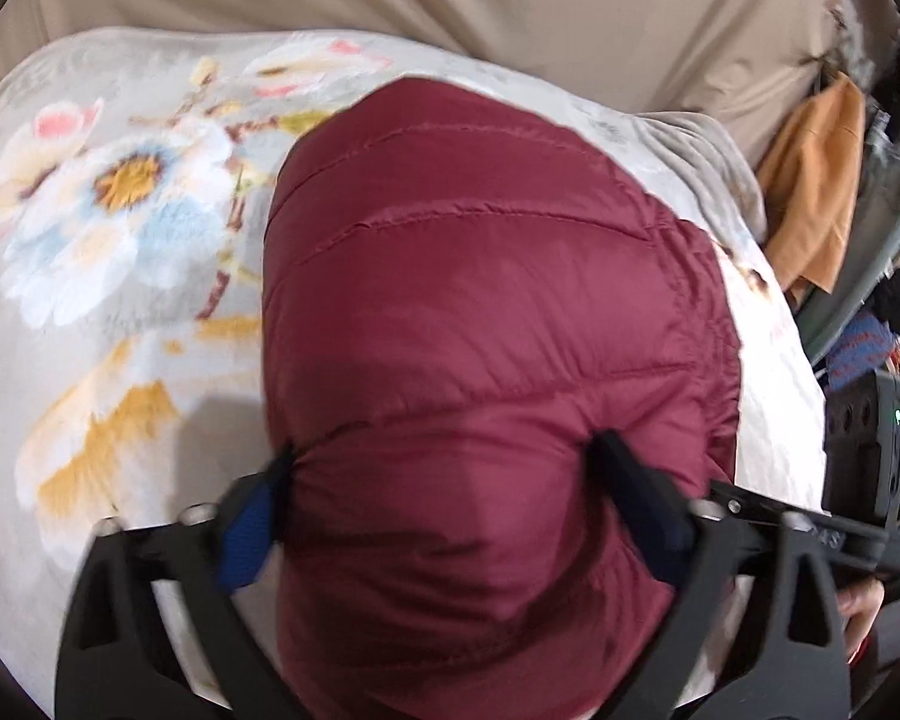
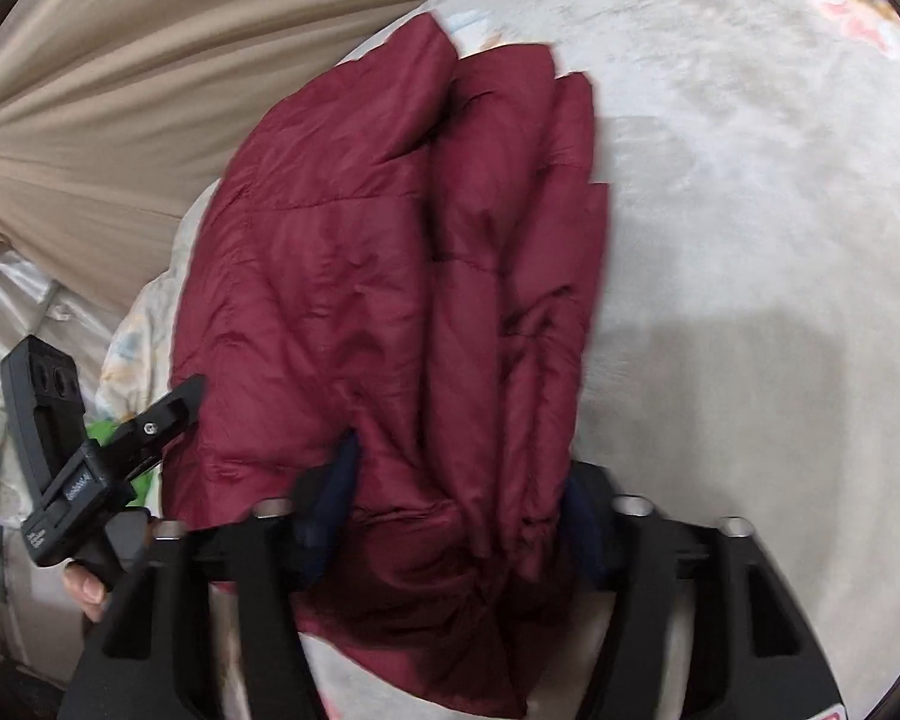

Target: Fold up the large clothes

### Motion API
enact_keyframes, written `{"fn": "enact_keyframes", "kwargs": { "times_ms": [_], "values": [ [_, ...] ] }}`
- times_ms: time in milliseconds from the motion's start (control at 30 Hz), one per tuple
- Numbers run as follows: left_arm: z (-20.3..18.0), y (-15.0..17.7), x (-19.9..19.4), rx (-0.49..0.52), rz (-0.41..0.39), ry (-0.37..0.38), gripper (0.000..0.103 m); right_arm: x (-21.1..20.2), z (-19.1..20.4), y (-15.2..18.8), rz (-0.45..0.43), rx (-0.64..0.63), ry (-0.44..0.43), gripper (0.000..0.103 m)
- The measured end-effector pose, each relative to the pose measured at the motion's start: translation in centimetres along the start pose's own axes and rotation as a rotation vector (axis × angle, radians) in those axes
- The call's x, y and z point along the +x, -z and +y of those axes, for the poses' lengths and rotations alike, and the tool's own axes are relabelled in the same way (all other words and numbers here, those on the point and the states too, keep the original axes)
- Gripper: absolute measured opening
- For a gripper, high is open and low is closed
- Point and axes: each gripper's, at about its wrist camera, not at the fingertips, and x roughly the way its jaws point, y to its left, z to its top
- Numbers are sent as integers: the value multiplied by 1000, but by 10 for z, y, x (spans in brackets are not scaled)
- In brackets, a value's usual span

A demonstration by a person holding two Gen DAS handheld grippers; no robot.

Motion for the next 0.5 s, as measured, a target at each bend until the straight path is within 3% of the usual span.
{"fn": "enact_keyframes", "kwargs": {
  "times_ms": [67,167,333,500],
  "values": [
    [-4,-8,-15,42,-29,14,56,-10,19,-5,-43,-65,38,21],
    [-10,-27,-51,105,-130,18,43,-35,59,-13,-139,-172,20,18],
    [-7,-58,-116,179,-331,-18,41,-65,134,-37,-284,-350,-53,18],
    [29,-73,-129,176,-458,-84,43,-34,160,-68,-355,-395,-136,18]
  ]
}}
